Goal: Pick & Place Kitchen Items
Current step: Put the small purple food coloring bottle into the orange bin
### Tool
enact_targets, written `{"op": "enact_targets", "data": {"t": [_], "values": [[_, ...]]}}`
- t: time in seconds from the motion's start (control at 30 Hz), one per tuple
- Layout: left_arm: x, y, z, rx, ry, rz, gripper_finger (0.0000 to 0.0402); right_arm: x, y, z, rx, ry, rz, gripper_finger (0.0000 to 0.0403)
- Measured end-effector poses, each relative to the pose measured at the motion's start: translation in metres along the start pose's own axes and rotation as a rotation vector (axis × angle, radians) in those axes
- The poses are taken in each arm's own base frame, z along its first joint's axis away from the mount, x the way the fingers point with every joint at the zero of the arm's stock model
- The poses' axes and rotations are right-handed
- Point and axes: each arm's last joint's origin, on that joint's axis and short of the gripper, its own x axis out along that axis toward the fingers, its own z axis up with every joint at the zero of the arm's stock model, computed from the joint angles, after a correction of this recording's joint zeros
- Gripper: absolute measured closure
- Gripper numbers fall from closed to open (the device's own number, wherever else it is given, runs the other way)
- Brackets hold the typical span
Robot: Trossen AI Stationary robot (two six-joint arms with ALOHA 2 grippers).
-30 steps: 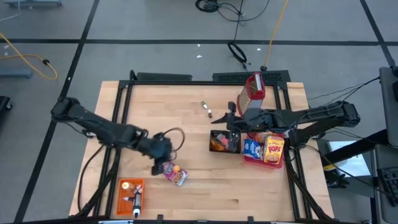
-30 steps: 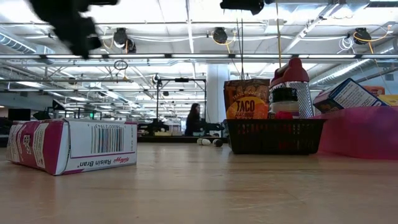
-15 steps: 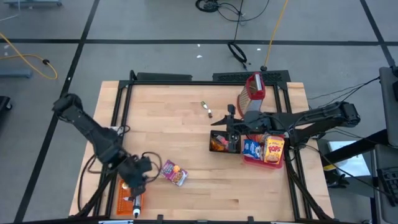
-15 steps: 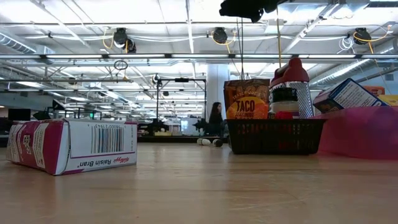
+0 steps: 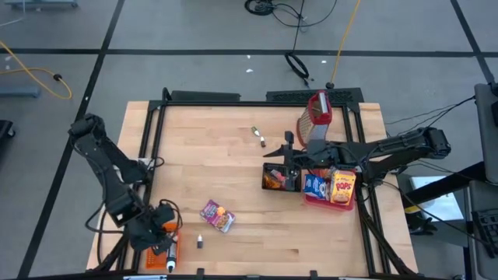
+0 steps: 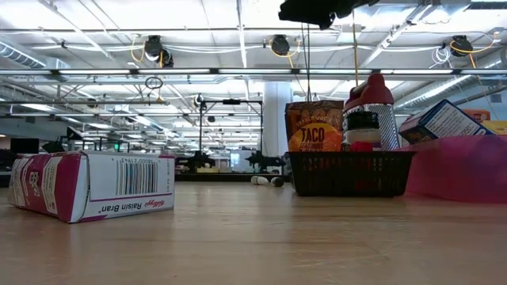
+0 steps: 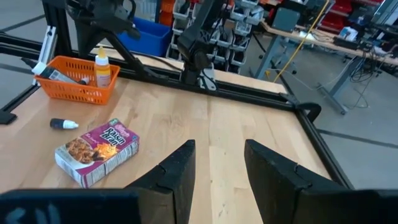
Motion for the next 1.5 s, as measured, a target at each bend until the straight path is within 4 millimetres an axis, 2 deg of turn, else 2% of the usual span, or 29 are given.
{"op": "enact_targets", "data": {"t": [0.13,0.33,0.47,0.6,0.7,0.83,1.0,1.2,1.33,1.5], "values": [[0.0,-0.005,0.004,0.067,-0.08,-0.056,0.0399,0.0,0.001,-0.003,0.009,0.032,0.007,0.0273],[0.001,-0.012,0.019,0.131,-0.176,-0.098,0.0375,0.0,0.001,-0.006,0.031,0.057,0.011,0.0273],[0.017,-0.022,0.033,0.308,-0.211,-0.09,0.0372,0.0,0.001,-0.006,0.031,0.065,0.011,0.0273],[0.042,-0.035,0.053,0.522,-0.221,-0.114,0.0371,0.0,0.001,-0.006,0.031,0.064,0.011,0.0273],[0.06,-0.037,0.067,0.649,-0.171,-0.1,0.0371,0.0,0.001,-0.006,0.031,0.063,0.01,0.0273],[0.081,-0.031,0.084,0.73,-0.068,-0.064,0.0371,0.0,0.001,-0.006,0.041,0.063,0.01,0.0273],[0.091,-0.031,0.098,0.866,-0.063,-0.08,0.0371,0.0,0.001,-0.006,0.058,0.063,0.009,0.0273],[0.089,-0.029,0.111,0.994,-0.133,-0.034,0.0369,0.0,0.001,-0.006,0.058,0.064,0.009,0.0273],[0.088,-0.029,0.116,1.072,-0.158,-0.028,0.0343,0.0,0.001,-0.006,0.061,0.064,0.009,0.0273],[0.087,-0.034,0.119,1.167,-0.214,-0.047,0.0273,0.0,0.001,-0.006,0.084,0.064,0.008,0.0273]]}}
